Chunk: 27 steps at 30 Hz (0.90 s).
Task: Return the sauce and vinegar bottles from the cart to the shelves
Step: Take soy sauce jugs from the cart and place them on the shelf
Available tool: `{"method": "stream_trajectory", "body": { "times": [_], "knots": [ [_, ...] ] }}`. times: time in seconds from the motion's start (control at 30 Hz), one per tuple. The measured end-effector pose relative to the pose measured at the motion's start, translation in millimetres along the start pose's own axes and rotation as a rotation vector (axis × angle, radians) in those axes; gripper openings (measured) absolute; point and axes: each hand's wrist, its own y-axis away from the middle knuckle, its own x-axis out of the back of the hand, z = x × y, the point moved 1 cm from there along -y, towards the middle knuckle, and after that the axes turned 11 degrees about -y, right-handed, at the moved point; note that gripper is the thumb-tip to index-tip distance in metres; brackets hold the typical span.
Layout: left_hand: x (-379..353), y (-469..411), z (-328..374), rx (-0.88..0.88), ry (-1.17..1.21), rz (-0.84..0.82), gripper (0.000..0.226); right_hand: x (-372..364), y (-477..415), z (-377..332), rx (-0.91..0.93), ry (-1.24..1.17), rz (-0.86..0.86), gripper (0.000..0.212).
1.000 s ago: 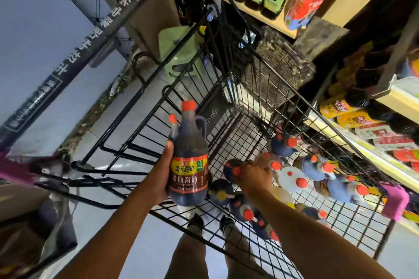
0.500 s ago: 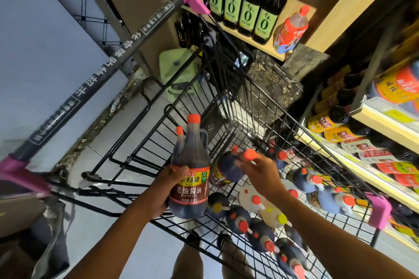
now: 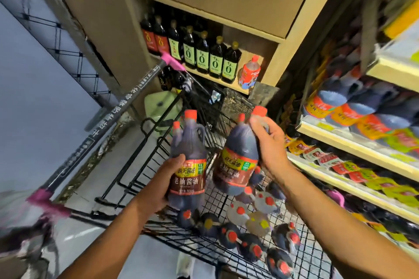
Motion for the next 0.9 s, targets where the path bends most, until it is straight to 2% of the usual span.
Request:
{"method": "stream_trajectory", "body": {
  "times": [0.07, 0.17, 0.27, 0.37, 0.47, 0.53, 0.6, 0.73, 0.87, 0.9],
  "knots": [
    [-2.9, 1.7, 9.2, -0.009, -0.007, -0.023, 0.093, -3.7, 6.3, -16.4, 0.009, -0.069, 0.068, 0.013],
    [-6.3, 5.7, 21.3, -0.02, -0.074, -0.065, 0.083, -5.7, 17.6, -39.4, 0.029, -0.136, 0.123, 0.029],
    [-11.4, 10.0, 32.5, -0.019, -0.147, -0.091, 0.101, -4.4, 31.8, -60.2, 0.027, -0.149, 0.116, 0.035],
    [-22.2, 11.6, 41.7, -0.041, -0.192, -0.153, 0.102, 2.2, 46.0, -80.6, 0.009, -0.179, 0.18, 0.026],
    [-38.8, 10.7, 48.9, -0.033, -0.233, -0.207, 0.111, 16.5, 59.6, -97.1, 0.034, -0.172, 0.24, 0.026],
    [-54.3, 10.5, 51.3, -0.038, -0.262, -0.261, 0.114, 30.0, 71.5, -107.0, 0.054, -0.148, 0.284, 0.029],
    [-72.5, 10.7, 52.1, -0.042, -0.289, -0.321, 0.112, 45.8, 87.0, -115.6, 0.064, -0.122, 0.321, 0.044],
    [-117.8, 11.6, 43.7, -0.051, -0.328, -0.432, 0.113, 90.5, 127.6, -129.2, 0.078, -0.161, 0.456, 0.03],
    [-174.3, 18.6, 21.5, -0.021, -0.299, -0.49, 0.095, 145.1, 178.3, -137.9, 0.088, -0.177, 0.562, 0.048],
    [-190.0, 21.0, 14.2, -0.012, -0.306, -0.498, 0.097, 159.1, 193.7, -141.5, 0.091, -0.184, 0.591, 0.045]
  ]
}}
